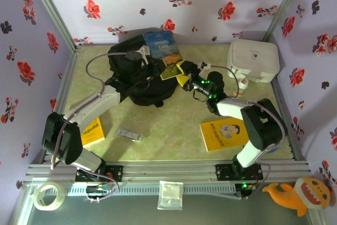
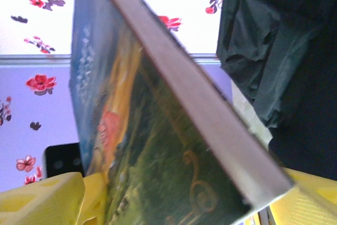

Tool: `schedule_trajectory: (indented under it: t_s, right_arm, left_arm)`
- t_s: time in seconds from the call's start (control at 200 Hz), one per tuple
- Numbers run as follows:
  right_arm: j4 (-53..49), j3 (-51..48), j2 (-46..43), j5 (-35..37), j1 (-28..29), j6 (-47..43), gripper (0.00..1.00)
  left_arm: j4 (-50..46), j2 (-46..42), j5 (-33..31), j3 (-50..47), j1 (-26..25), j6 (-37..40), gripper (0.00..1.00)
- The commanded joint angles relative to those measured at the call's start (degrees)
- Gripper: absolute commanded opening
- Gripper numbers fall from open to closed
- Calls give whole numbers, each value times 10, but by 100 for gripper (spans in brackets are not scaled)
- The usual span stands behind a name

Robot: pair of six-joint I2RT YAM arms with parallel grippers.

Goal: Pack the student bag

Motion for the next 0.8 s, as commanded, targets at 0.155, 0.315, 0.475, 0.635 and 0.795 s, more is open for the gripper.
schedule_trajectory:
  t_s: [0.155, 0.315, 0.475, 0.635, 0.795]
  right_arm:
    - [57, 32, 34, 17, 23, 53, 84]
    - [85, 29, 46, 41, 32, 64, 75]
    - [131, 44, 63, 45, 32, 77, 67]
    - [134, 58, 67, 42, 32, 72, 58]
    - [120, 57, 50, 55, 31, 52, 47]
  left_arm:
    - [105, -15, -30, -11, 2, -75, 0]
    - [142, -16, -36, -24, 1, -102, 0]
    - [157, -15, -37, -32, 1, -120, 0]
    - [171, -18, -37, -42, 1, -136, 0]
    - [165, -24, -37, -46, 2, -140, 0]
